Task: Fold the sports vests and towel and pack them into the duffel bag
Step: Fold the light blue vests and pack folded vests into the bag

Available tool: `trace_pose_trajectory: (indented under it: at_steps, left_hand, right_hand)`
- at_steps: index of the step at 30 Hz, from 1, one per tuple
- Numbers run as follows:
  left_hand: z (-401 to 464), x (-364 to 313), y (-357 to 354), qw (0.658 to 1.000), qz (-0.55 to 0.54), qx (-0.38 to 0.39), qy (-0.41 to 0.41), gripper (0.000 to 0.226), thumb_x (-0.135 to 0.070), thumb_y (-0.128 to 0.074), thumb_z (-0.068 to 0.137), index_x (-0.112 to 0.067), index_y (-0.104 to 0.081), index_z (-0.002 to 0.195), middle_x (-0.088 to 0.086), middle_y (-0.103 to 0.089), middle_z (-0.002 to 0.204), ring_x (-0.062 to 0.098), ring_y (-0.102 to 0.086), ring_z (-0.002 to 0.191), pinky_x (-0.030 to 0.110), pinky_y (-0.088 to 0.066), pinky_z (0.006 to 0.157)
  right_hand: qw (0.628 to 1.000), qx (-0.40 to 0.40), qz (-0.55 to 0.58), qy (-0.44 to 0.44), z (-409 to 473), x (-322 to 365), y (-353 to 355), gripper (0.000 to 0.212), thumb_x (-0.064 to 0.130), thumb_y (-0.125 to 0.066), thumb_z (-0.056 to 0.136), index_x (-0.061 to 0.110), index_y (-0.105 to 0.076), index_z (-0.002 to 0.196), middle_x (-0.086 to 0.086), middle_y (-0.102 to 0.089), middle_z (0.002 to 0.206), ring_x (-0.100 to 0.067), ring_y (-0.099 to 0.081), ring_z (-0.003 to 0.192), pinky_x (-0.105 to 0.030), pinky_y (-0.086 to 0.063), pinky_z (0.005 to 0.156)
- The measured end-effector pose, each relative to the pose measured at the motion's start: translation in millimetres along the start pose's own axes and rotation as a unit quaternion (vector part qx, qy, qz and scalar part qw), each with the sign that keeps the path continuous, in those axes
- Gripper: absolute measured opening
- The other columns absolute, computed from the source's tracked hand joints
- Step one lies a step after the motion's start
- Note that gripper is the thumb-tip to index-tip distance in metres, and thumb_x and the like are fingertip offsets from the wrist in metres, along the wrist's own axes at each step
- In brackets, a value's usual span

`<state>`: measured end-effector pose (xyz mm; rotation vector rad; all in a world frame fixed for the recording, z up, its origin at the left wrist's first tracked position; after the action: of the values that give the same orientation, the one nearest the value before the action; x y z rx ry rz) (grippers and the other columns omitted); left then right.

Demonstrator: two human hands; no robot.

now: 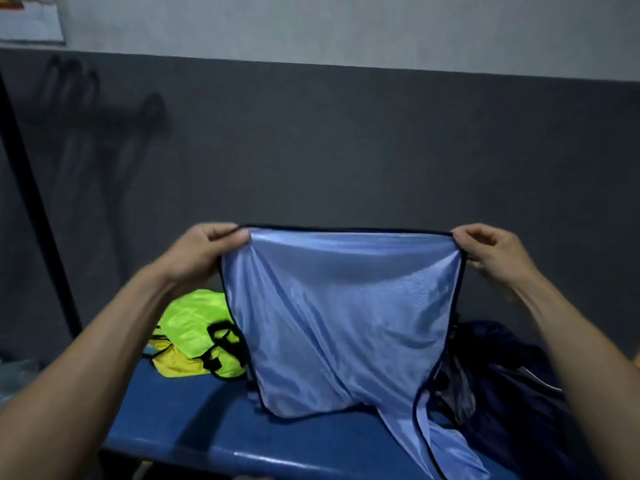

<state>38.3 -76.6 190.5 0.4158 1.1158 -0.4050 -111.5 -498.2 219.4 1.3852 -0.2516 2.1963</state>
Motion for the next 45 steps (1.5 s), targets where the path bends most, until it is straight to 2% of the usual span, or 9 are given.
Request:
trace_pose_trajectory:
  at_steps: [4,9,13,18,23,25,31,38,45]
  left_hand:
    - [16.6,-58.7,7.3,0.993,0.107,0.014,-0.052,0.031,-0.036,-0.074,0.08,-0.005,-0.077,0.085,0.003,-0.075,0.083,0.009,-0.065,0.075,0.019,-0.052,0.069]
    - [20.4,-89.9,16.7,0.977,0.186,0.06,-0.081,0.059,-0.068,-0.082,0.066,-0.016,-0.08,0.094,-0.003,-0.076,0.096,0.004,-0.066,0.088,0.016,-0.053,0.08]
    - [11.1,-128.6,12.5,0.988,0.051,0.088,-0.119,0.026,-0.038,-0.076,0.081,-0.016,-0.081,0.094,-0.003,-0.076,0.094,0.004,-0.068,0.086,0.016,-0.055,0.078]
    - [16.3,-134.3,11.8,0.95,0.275,-0.013,-0.147,0.007,-0.022,-0.081,0.077,-0.028,-0.082,0.075,-0.006,-0.079,0.082,-0.004,-0.064,0.075,0.008,-0.049,0.071]
    - [20.7,-110.1,14.0,0.93,0.328,-0.076,-0.147,0.014,-0.015,-0.089,0.076,-0.025,-0.08,0.074,-0.011,-0.077,0.075,-0.008,-0.064,0.069,0.01,-0.048,0.071]
    - [20.9,-107.9,12.9,0.932,0.32,-0.075,-0.151,0.016,-0.016,-0.091,0.073,-0.02,-0.078,0.081,-0.011,-0.074,0.072,-0.004,-0.062,0.067,0.014,-0.048,0.068]
    - [22.4,-109.3,2.7,0.942,0.31,-0.025,-0.126,0.017,-0.021,-0.085,0.078,-0.022,-0.078,0.094,-0.005,-0.079,0.082,-0.004,-0.066,0.072,0.01,-0.051,0.067]
    - [18.0,-98.2,-6.9,0.981,0.173,0.081,-0.027,0.061,-0.061,-0.098,0.038,-0.018,-0.079,0.077,0.002,-0.071,0.072,0.005,-0.06,0.061,0.014,-0.049,0.055]
    - [2.1,-145.7,-11.3,0.98,-0.034,0.173,-0.098,0.042,-0.049,-0.098,0.051,-0.02,-0.074,0.069,-0.004,-0.071,0.067,0.005,-0.067,0.059,0.017,-0.056,0.058]
  right_hand:
    - [0.994,0.059,0.071,-0.051,-11.6,-4.8,11.3,0.054,0.04,-0.088,0.06,0.005,-0.07,0.097,0.0,-0.072,0.083,-0.004,-0.067,0.067,-0.014,-0.05,0.055]
    - [0.988,0.127,0.017,-0.089,-20.2,14.5,21.7,0.01,-0.005,-0.058,0.091,-0.002,-0.066,0.098,-0.004,-0.072,0.084,-0.008,-0.07,0.07,-0.016,-0.055,0.06]
    - [0.993,0.097,0.053,-0.052,-17.4,44.8,39.9,0.02,0.003,-0.056,0.089,0.012,-0.073,0.086,0.003,-0.074,0.08,-0.008,-0.072,0.073,-0.018,-0.059,0.064]
    - [0.996,0.052,0.078,-0.003,-6.1,65.0,48.3,0.016,0.02,-0.076,0.069,0.02,-0.08,0.084,0.004,-0.076,0.089,-0.004,-0.07,0.081,-0.015,-0.057,0.069]
    - [0.997,0.035,-0.068,0.015,-4.0,66.5,55.9,0.058,0.056,-0.094,0.051,0.027,-0.081,0.099,0.006,-0.076,0.1,-0.002,-0.068,0.096,-0.015,-0.055,0.084]
    - [0.992,0.036,-0.115,0.029,-6.2,69.0,55.8,0.067,0.057,-0.094,0.046,0.023,-0.08,0.102,0.004,-0.079,0.098,0.001,-0.07,0.088,-0.01,-0.055,0.076]
    - [0.985,0.06,-0.161,-0.001,-8.2,55.9,55.0,0.016,0.005,-0.069,0.092,0.014,-0.073,0.105,-0.006,-0.074,0.104,-0.015,-0.066,0.095,-0.011,-0.055,0.068]
    - [0.992,0.074,-0.079,-0.064,-14.5,51.8,59.6,0.035,0.019,-0.075,0.08,0.0,-0.07,0.11,-0.012,-0.074,0.104,-0.019,-0.072,0.097,-0.018,-0.059,0.076]
    - [0.992,0.083,0.084,-0.034,-19.4,92.0,66.2,0.015,0.012,-0.065,0.082,0.017,-0.076,0.09,0.005,-0.071,0.082,-0.011,-0.06,0.066,-0.013,-0.056,0.065]
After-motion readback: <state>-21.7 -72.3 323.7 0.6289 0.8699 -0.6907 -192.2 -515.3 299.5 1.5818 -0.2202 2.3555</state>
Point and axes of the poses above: each hand's wrist, its own z-axis towards the middle knuckle, its own y-axis out of the back of the hand, x = y × z, the point moved 8 cm from there along z, towards the middle knuckle
